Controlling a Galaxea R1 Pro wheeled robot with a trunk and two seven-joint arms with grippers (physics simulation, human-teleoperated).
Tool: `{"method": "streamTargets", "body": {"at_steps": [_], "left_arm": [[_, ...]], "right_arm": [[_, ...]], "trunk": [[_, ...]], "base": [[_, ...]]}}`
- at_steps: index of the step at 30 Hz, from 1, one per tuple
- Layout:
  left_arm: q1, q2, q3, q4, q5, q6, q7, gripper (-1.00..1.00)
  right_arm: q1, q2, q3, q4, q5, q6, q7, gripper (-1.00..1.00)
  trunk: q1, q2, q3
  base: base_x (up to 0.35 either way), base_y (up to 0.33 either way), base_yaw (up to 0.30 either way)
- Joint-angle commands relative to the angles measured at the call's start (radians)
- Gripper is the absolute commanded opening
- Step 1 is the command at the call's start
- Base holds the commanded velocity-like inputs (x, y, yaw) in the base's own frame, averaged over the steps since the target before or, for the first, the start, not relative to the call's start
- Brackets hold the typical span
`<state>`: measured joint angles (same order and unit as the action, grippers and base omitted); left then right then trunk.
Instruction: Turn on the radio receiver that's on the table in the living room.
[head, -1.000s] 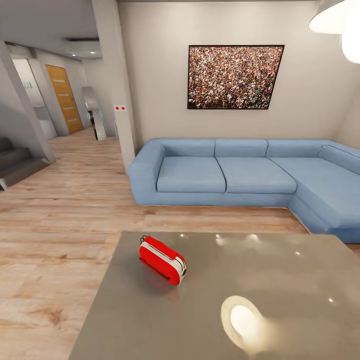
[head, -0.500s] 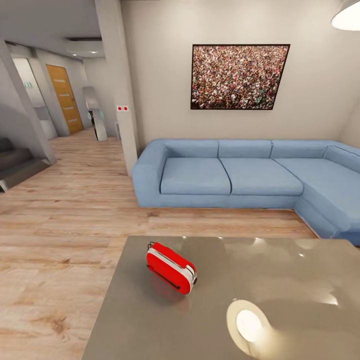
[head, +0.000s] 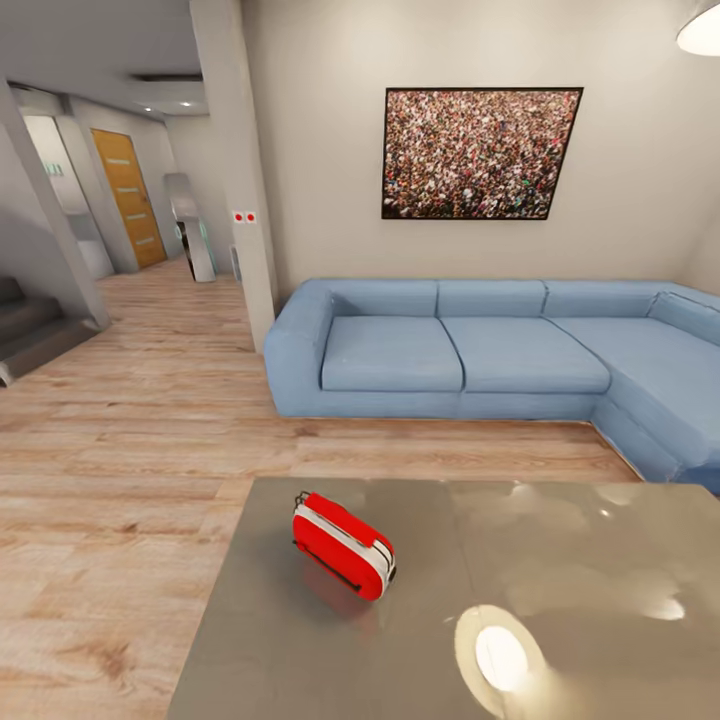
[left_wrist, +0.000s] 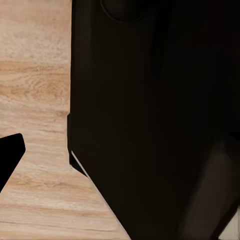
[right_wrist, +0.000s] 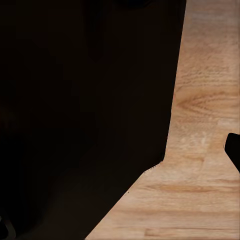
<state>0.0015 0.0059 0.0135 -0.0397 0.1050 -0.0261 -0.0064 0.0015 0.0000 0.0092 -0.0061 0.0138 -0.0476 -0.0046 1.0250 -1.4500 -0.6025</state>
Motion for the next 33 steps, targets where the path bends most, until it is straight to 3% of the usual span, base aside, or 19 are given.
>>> {"method": "streamTargets", "body": {"at_steps": [1, 2, 7, 33], "left_arm": [[0.000, 0.000, 0.000, 0.000, 0.013, 0.000, -0.001, 1.00], [0.000, 0.001, -0.001, 0.000, 0.032, 0.000, -0.002, 1.00], [0.000, 0.001, -0.001, 0.000, 0.049, 0.000, -0.003, 1.00], [0.000, 0.000, -0.003, 0.000, 0.055, 0.001, -0.003, 1.00]], "right_arm": [[0.000, 0.000, 0.000, 0.000, 0.000, 0.000, 0.000, 1.00], [0.000, 0.000, 0.000, 0.000, 0.000, 0.000, 0.000, 1.00], [0.000, 0.000, 0.000, 0.000, 0.000, 0.000, 0.000, 1.00], [0.000, 0.000, 0.000, 0.000, 0.000, 0.000, 0.000, 1.00]], "trunk": [[0.000, 0.000, 0.000], [0.000, 0.000, 0.000], [0.000, 0.000, 0.000], [0.000, 0.000, 0.000]], "base": [[0.260, 0.127, 0.000], [0.156, 0.093, 0.000], [0.076, 0.045, 0.000], [0.005, 0.003, 0.000]]}}
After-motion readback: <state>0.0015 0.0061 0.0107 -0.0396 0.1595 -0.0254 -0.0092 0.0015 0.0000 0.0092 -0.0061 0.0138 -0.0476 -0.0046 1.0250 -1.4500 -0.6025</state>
